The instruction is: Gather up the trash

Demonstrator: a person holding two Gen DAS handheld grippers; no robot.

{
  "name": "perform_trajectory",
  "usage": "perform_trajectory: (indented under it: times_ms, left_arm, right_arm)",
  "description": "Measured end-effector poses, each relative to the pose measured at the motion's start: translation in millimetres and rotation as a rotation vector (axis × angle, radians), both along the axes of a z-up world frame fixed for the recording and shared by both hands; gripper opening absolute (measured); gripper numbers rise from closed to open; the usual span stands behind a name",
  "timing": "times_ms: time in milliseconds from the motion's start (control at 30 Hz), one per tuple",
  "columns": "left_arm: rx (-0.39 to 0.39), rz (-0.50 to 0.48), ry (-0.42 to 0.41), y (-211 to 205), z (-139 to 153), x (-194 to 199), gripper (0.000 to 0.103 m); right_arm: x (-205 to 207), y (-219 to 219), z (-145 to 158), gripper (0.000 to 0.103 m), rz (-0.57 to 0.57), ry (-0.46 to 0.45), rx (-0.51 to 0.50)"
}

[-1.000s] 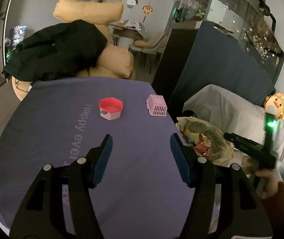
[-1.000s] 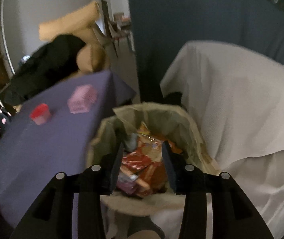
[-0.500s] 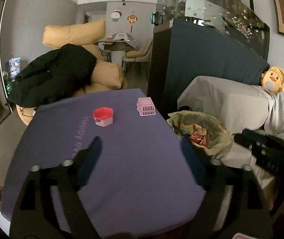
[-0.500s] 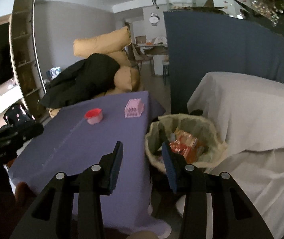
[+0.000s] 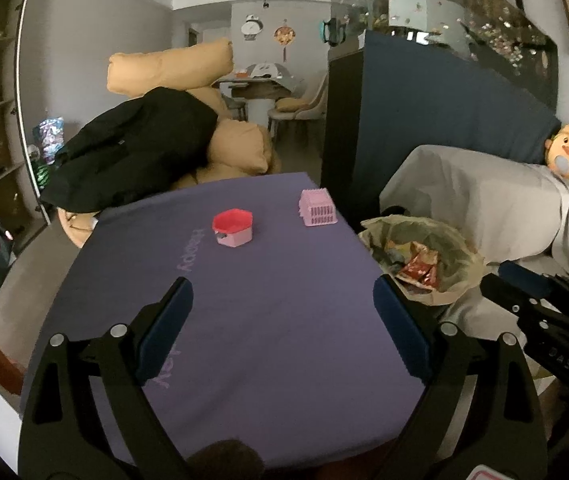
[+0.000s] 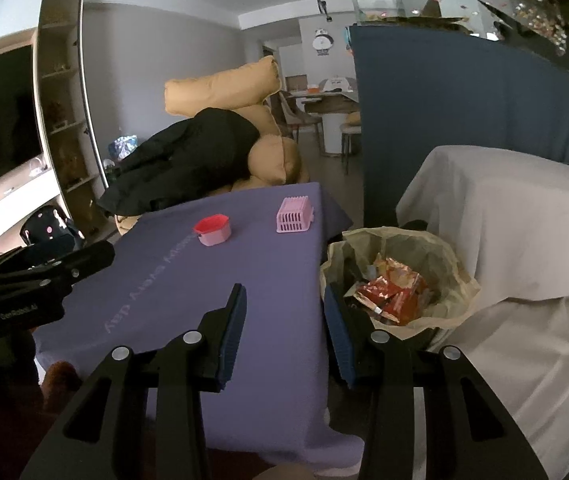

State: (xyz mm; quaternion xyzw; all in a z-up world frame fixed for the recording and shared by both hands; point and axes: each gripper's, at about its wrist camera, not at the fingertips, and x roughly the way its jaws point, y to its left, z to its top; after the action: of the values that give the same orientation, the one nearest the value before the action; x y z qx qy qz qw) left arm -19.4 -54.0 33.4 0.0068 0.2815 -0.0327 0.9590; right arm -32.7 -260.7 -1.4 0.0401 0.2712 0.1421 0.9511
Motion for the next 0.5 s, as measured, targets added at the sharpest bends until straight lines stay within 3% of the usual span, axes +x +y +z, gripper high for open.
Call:
perform_trajectory:
  times_ms: [500]
  left_arm:
    - [0.016,0.014,0.008,2.2,-1.3,0.4,0.087]
  right_arm:
    - [0.5,0.6,-0.3,0.039,-0.009,0.004,-0.012]
